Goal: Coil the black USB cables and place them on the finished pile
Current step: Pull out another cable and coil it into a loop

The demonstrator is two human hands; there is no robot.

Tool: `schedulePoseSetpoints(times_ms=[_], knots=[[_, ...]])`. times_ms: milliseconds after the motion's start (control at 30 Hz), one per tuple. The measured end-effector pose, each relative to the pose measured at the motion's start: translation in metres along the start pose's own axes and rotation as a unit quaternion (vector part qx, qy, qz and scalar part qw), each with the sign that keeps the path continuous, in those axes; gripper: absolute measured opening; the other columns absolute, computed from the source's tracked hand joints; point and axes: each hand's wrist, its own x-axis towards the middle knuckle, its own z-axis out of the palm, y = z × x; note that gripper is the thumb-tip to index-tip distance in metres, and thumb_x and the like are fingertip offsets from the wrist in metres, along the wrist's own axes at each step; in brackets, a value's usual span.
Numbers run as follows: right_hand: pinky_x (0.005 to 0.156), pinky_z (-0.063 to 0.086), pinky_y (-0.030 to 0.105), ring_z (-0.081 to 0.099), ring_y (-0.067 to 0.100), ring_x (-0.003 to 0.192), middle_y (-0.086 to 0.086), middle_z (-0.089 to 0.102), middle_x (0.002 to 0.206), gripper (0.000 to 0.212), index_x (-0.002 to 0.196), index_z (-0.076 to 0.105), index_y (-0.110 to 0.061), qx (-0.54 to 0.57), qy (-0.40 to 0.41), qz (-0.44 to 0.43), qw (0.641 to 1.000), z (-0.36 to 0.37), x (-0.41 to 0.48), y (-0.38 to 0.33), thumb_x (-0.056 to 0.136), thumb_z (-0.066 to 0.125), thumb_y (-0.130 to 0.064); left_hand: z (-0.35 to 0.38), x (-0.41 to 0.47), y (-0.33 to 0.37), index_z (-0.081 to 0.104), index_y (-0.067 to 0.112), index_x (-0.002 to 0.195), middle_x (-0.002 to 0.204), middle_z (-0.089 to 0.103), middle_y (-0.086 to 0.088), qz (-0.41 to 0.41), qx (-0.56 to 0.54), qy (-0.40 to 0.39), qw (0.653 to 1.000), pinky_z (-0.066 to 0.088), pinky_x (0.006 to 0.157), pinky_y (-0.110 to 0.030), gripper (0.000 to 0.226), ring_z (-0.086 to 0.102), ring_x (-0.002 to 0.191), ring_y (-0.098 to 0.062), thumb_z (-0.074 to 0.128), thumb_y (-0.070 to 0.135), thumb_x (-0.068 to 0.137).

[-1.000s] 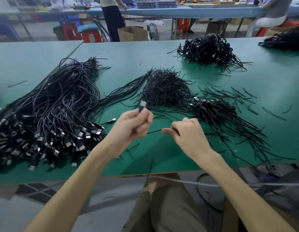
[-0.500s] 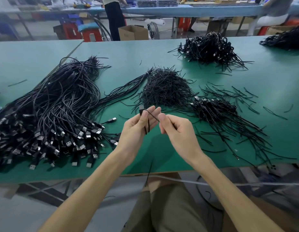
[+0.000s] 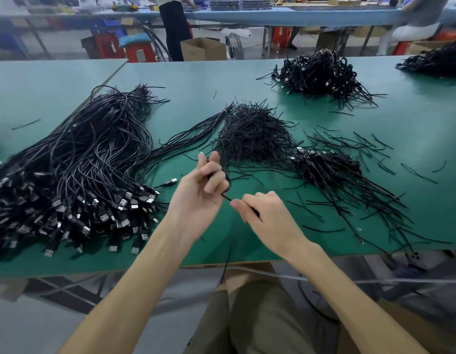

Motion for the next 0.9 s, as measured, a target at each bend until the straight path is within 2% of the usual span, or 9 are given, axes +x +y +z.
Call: schedulePoseSetpoints(times_ms=[67,167,267,333,433,533,667,733,900], knots=[[0.074,0.034,0.036,0.036,0.016,0.055,-0.009,0.036,0.054,0.054,0.063,0.04,-0.018,-0.069,0.005,-0.008,0.998,-0.01,0.008,0.013,0.1,0.04,-0.058,-0.002,-0.004,0.012,0.057,0.016,0.088,0.057,0.029,0.011,0.009,0.031,-0.019,0.999,0.023,0.048,-0.023,0.033,0.019,0.046,-0.008,0.041,0.035,0.109],[0.074,0.034,0.037,0.033,0.01,0.055,-0.017,0.029,0.054,0.047,0.06,0.036,-0.027,-0.119,0.025,-0.002,0.993,-0.031,0.018,0.03,0.094,0.054,-0.054,-0.008,-0.01,0.017,0.052,0.02,0.073,0.055,0.023,0.008,0.053,0.28,-0.047,0.957,0.018,0.048,-0.024,0.043,0.017,0.048,-0.011,0.041,0.045,0.107],[0.076,0.035,0.037,0.04,0.021,0.059,-0.011,0.036,0.053,0.044,0.062,0.041,-0.027,-0.108,0.062,0.007,0.992,-0.04,0.025,0.032,0.092,0.057,-0.054,-0.01,-0.009,0.0,0.059,0.013,0.076,0.052,0.047,0.001,0.091,0.538,-0.07,0.835,0.029,0.048,-0.028,0.045,0.038,0.045,-0.017,0.043,0.043,0.105],[0.076,0.034,0.037,0.043,0.023,0.061,-0.005,0.044,0.055,0.04,0.062,0.042,-0.033,-0.079,0.072,0.012,0.994,-0.039,0.028,0.024,0.094,0.063,-0.047,-0.012,-0.005,-0.011,0.067,0.001,0.088,0.065,0.071,-0.006,0.088,0.587,-0.066,0.802,0.04,0.051,-0.032,0.046,0.058,0.05,-0.025,0.042,0.033,0.108],[0.078,0.033,0.034,0.044,0.014,0.059,-0.012,0.046,0.056,0.042,0.063,0.043,-0.031,-0.03,0.083,0.008,0.996,-0.033,0.03,0.008,0.102,0.055,-0.038,-0.016,0.001,-0.019,0.072,0.0,0.106,0.095,0.079,-0.01,0.085,0.551,-0.045,0.829,0.055,0.07,-0.036,0.041,0.076,0.08,-0.03,0.041,0.025,0.109],[0.084,0.036,0.033,0.05,0.017,0.058,-0.009,0.053,0.059,0.048,0.065,0.052,-0.016,0.012,0.104,0.029,0.994,-0.029,0.024,-0.001,0.107,0.045,-0.039,-0.017,0.004,-0.026,0.076,0.012,0.101,0.098,0.079,-0.002,0.084,0.519,-0.061,0.848,0.057,0.085,-0.025,0.035,0.075,0.097,-0.019,0.047,0.031,0.105],[0.084,0.039,0.036,0.053,0.024,0.063,0.001,0.058,0.064,0.048,0.07,0.055,-0.013,0.007,0.097,0.019,0.995,-0.023,0.013,-0.011,0.108,0.038,-0.038,-0.023,0.005,-0.029,0.071,0.021,0.071,0.071,0.061,0.004,0.075,0.508,-0.064,0.856,0.053,0.084,-0.025,0.044,0.058,0.075,-0.014,0.051,0.046,0.101],[0.081,0.039,0.037,0.05,0.023,0.063,0.001,0.057,0.064,0.048,0.072,0.056,-0.012,-0.027,0.105,0.003,0.994,-0.021,0.009,-0.017,0.109,0.037,-0.036,-0.024,0.004,-0.027,0.07,0.016,0.07,0.071,0.059,-0.001,0.052,0.455,-0.073,0.886,0.052,0.081,-0.024,0.048,0.058,0.071,-0.012,0.049,0.044,0.104],[0.073,0.044,0.042,0.062,0.03,0.078,0.009,0.07,0.082,0.046,0.083,0.065,-0.004,-0.135,0.111,-0.037,0.984,-0.01,0.0,-0.023,0.107,0.037,-0.031,-0.016,0.006,-0.032,0.07,0.0,0.121,0.126,0.071,-0.012,-0.043,0.281,-0.009,0.959,0.056,0.09,-0.027,0.055,0.068,0.115,-0.022,0.048,0.047,0.104]])
